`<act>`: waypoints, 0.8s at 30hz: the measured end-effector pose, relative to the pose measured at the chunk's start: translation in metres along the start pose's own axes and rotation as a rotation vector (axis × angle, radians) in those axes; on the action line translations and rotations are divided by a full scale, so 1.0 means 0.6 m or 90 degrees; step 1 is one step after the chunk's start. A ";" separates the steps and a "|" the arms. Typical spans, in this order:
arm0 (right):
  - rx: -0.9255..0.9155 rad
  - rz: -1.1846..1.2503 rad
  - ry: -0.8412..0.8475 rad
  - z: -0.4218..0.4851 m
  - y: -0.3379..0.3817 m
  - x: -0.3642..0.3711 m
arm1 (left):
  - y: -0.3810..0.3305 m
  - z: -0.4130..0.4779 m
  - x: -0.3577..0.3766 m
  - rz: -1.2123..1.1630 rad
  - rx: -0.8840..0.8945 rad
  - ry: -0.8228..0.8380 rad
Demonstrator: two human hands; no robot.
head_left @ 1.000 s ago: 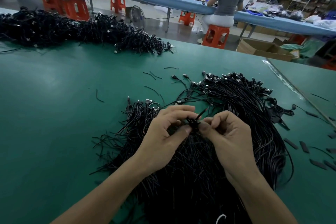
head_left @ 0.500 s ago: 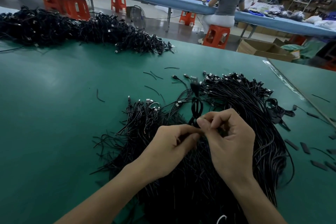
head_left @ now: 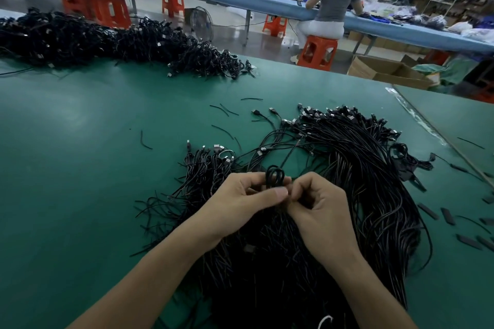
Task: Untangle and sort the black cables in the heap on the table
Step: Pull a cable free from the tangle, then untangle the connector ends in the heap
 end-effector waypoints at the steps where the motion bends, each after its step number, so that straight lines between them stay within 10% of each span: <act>1: 0.019 0.013 -0.004 0.002 -0.008 -0.003 | 0.003 0.000 0.002 0.020 -0.005 0.023; 8: 0.183 0.166 -0.011 0.015 -0.080 -0.018 | -0.064 -0.001 -0.054 0.346 0.216 -0.156; 13: 0.225 -0.325 0.000 0.016 -0.161 -0.083 | -0.117 -0.021 -0.112 0.630 0.397 -0.393; 24: 0.286 -0.638 0.095 0.008 -0.216 -0.067 | 0.004 0.017 -0.199 0.769 0.070 -0.340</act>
Point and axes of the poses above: each hand's wrist, its own z-axis towards the middle knuckle, its own x-axis out of the palm, y = z × x, the point moved 10 cm from there along z, towards the middle knuckle, and after that the axes turned 4 degrees about -z, right-handed, at the moved point
